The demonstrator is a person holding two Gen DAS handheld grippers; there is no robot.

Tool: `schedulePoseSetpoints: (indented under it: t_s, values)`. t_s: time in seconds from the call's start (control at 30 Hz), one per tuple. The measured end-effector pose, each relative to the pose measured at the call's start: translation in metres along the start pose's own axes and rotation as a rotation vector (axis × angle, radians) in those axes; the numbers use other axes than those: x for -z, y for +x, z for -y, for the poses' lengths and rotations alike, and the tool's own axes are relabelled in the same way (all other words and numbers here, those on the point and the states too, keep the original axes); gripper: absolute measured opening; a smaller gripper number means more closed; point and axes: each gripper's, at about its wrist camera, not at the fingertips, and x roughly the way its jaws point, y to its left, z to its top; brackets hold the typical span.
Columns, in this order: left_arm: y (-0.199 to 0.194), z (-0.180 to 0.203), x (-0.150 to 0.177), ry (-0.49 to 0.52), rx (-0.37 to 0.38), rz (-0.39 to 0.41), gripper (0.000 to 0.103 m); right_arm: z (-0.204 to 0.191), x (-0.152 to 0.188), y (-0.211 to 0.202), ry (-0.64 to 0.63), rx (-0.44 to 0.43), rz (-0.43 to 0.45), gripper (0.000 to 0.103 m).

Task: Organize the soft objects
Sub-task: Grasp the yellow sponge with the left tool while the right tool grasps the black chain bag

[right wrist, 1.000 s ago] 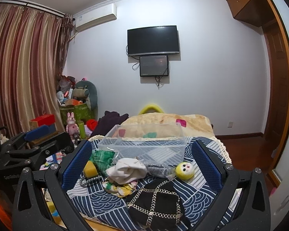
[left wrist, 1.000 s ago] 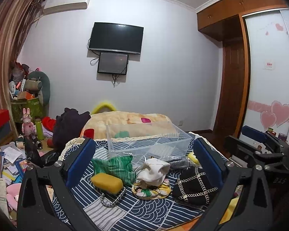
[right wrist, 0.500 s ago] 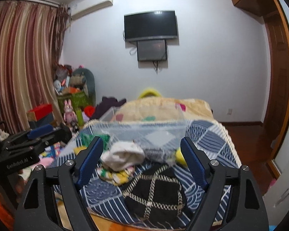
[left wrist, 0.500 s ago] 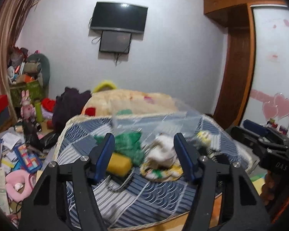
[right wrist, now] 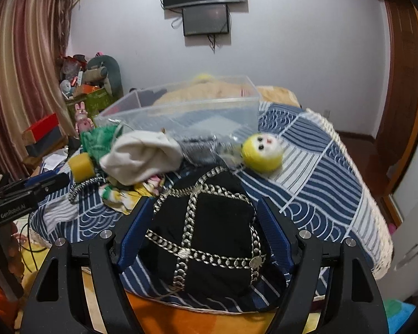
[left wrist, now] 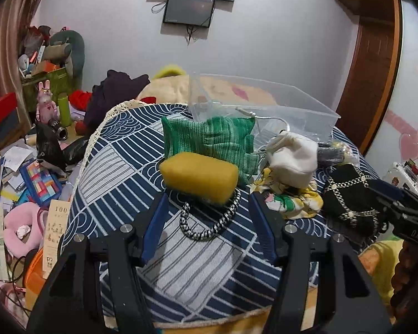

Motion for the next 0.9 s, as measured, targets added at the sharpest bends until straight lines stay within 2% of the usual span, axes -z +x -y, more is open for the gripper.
schedulePoseSetpoints:
  t_s: [0.1, 0.13, 0.23, 0.33, 0.47, 0.57, 0.9]
  values:
    - [0.011, 0.0, -0.006, 0.0, -0.032, 0.007, 0.068, 0.0, 0.003, 0.008, 0.003, 0.001, -0.03, 0.061]
    - [0.013, -0.001, -0.008, -0.005, -0.035, 0.011, 0.069, 0.0, 0.004, 0.011, 0.004, -0.001, -0.041, 0.055]
    - [0.022, -0.004, -0.012, -0.016, -0.051, 0.018, 0.069, 0.001, 0.007, 0.013, 0.014, -0.014, -0.054, 0.045]
    - [0.029, -0.008, -0.011, -0.035, -0.022, 0.017, 0.068, 0.002, 0.006, 0.011, 0.015, -0.025, -0.053, 0.032]
    - [0.031, -0.009, -0.01, -0.024, 0.002, 0.01, 0.049, 0.003, 0.006, 0.004, 0.018, -0.048, -0.039, 0.021]
    - [0.028, -0.007, -0.008, -0.013, 0.017, 0.009, 0.038, 0.004, 0.002, -0.002, 0.012, -0.055, -0.015, 0.018]
    - [-0.002, 0.006, -0.01, 0.033, 0.044, 0.068, 0.025, 0.001, -0.02, -0.032, 0.004, -0.065, 0.099, 0.017]
